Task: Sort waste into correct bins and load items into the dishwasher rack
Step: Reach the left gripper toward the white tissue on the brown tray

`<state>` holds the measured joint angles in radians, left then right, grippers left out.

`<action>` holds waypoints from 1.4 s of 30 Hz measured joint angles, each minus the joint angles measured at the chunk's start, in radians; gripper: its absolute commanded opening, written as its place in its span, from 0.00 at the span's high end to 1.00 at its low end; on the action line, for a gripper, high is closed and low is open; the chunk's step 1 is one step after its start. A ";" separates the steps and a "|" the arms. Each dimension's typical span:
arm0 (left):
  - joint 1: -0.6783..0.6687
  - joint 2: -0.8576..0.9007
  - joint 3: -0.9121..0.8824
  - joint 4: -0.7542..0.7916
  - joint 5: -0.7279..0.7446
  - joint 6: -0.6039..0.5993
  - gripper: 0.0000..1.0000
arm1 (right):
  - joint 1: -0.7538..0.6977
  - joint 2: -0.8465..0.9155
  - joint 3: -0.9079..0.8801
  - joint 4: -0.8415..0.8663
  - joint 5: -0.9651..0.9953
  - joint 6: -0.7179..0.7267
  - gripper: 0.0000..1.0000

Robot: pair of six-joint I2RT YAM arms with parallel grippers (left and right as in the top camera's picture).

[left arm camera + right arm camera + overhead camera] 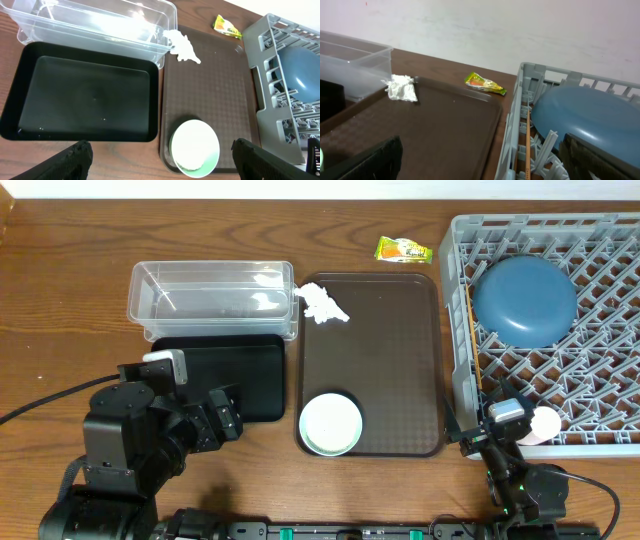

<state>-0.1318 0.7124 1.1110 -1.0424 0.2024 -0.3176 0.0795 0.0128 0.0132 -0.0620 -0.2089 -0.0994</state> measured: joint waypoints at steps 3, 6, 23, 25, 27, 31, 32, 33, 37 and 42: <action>0.000 0.000 0.000 -0.001 0.000 0.000 0.08 | 0.000 0.000 0.000 0.000 0.000 0.000 0.01; 0.000 0.000 0.000 -0.001 0.000 0.000 0.09 | 0.000 0.000 0.000 0.000 0.000 0.000 0.01; -0.003 0.042 0.002 0.291 0.066 -0.164 0.10 | 0.000 0.000 -0.001 0.001 0.000 0.000 0.01; -0.024 0.109 0.003 0.267 0.091 -0.144 0.09 | 0.000 0.000 -0.001 0.002 0.000 0.000 0.01; -0.070 0.212 0.004 0.256 0.108 -0.115 0.10 | 0.000 0.000 -0.001 0.002 0.000 0.000 0.01; -0.201 0.436 0.004 0.293 0.094 -0.065 0.09 | 0.000 0.000 -0.001 0.003 0.000 0.000 0.01; -0.242 0.496 0.003 0.323 0.071 -0.054 0.09 | 0.000 0.000 -0.001 0.003 0.000 0.000 0.01; -0.278 0.545 0.003 0.360 0.046 -0.044 0.09 | 0.000 0.000 -0.002 0.003 0.000 0.000 0.01; -0.385 0.710 0.003 0.537 -0.073 -0.003 0.09 | 0.000 0.000 -0.002 0.002 0.000 0.000 0.01; -0.415 0.930 0.024 0.739 -0.182 0.042 0.09 | 0.000 -0.001 -0.002 0.003 0.000 0.000 0.01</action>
<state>-0.5472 1.6428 1.1355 -0.3035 0.0200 -0.2752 0.0795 0.0120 0.0116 -0.0593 -0.2089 -0.0994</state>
